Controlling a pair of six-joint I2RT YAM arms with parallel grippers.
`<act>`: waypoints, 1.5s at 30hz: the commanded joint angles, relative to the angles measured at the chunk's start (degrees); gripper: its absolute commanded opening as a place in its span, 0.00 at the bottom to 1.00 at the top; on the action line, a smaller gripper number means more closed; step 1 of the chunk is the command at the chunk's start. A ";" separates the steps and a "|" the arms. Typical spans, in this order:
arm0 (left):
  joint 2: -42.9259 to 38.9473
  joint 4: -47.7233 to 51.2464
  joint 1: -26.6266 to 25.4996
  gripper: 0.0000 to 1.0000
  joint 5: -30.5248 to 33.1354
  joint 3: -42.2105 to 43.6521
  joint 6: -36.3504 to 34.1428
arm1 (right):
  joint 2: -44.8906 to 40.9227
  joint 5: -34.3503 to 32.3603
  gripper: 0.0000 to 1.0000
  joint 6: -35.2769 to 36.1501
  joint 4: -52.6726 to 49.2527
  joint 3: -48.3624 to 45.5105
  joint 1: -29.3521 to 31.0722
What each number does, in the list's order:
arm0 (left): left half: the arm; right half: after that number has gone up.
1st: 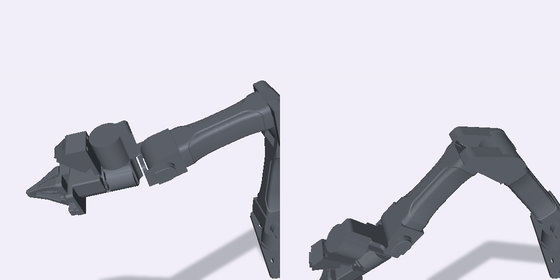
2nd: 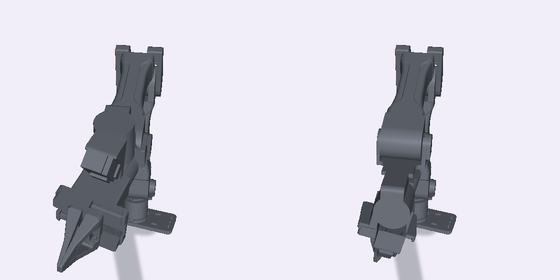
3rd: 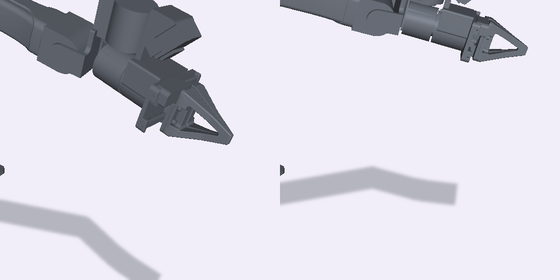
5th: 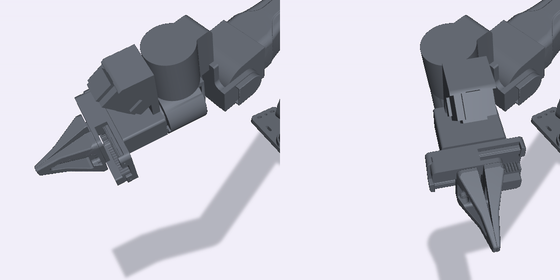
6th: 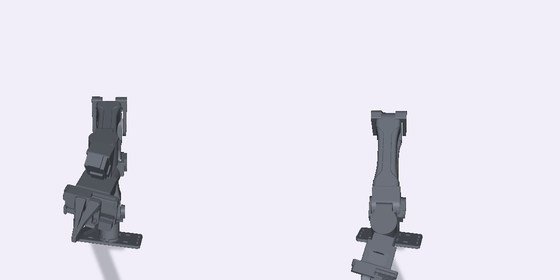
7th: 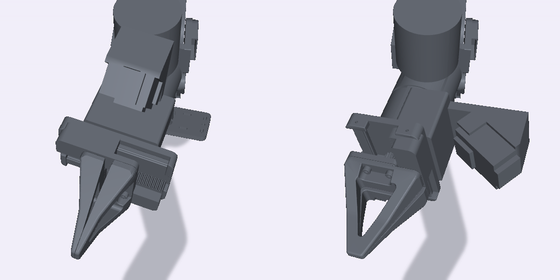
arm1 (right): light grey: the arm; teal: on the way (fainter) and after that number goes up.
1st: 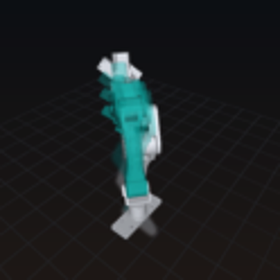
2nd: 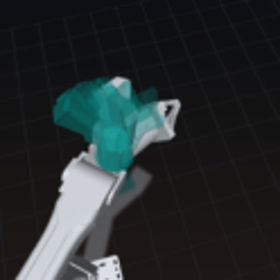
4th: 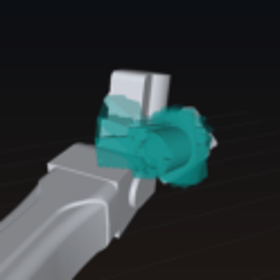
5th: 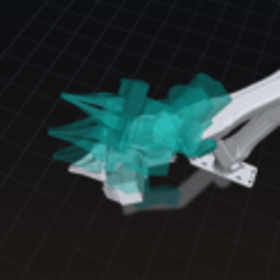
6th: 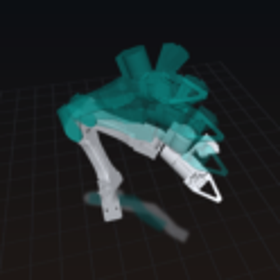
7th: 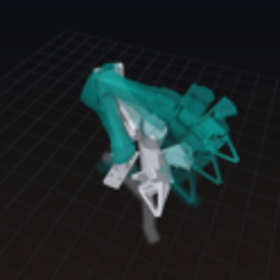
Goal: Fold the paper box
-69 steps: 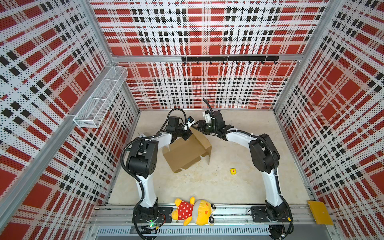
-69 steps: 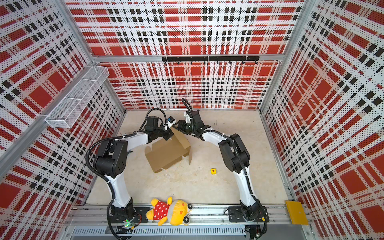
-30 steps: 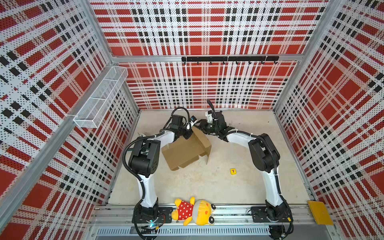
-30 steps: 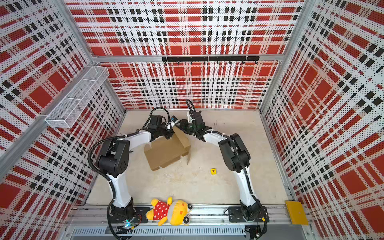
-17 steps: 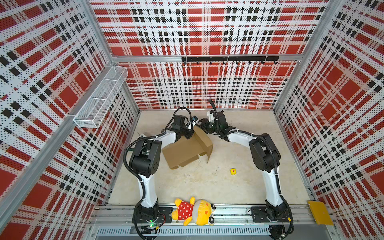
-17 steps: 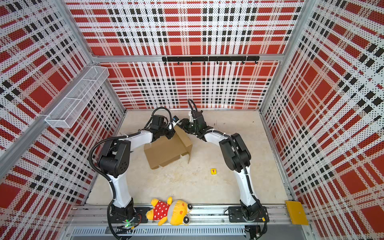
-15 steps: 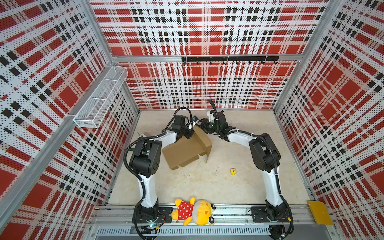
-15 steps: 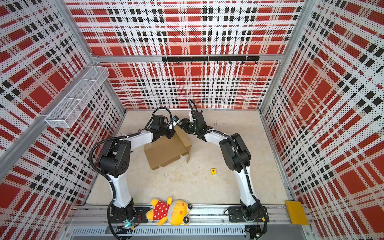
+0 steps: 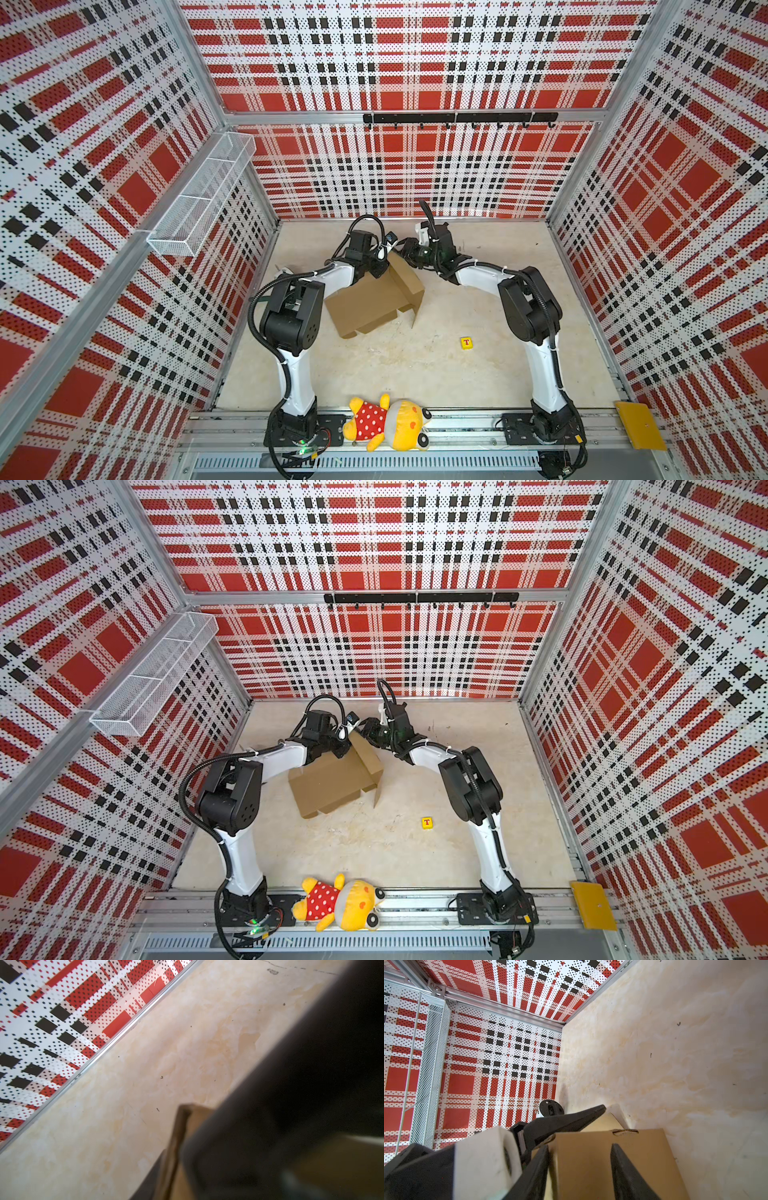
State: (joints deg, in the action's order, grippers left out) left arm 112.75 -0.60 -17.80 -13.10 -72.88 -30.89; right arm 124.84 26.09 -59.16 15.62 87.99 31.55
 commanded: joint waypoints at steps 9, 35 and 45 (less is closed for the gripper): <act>-6.20 2.02 3.66 0.47 -9.95 7.71 -6.81 | -2.23 1.19 0.49 2.08 -0.89 -2.73 1.64; -3.50 4.48 7.04 0.01 -23.87 1.86 -9.51 | -2.09 1.68 0.49 1.67 -1.40 -1.33 1.58; -7.43 12.04 5.43 0.00 -18.59 -0.95 -13.93 | -10.10 2.19 0.63 0.11 1.96 -7.30 -1.84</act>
State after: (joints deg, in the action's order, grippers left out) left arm 108.12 6.55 -11.75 -33.17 -70.72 -40.73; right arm 120.31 28.03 -58.24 14.74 83.35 31.33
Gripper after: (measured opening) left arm 0.062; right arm 0.621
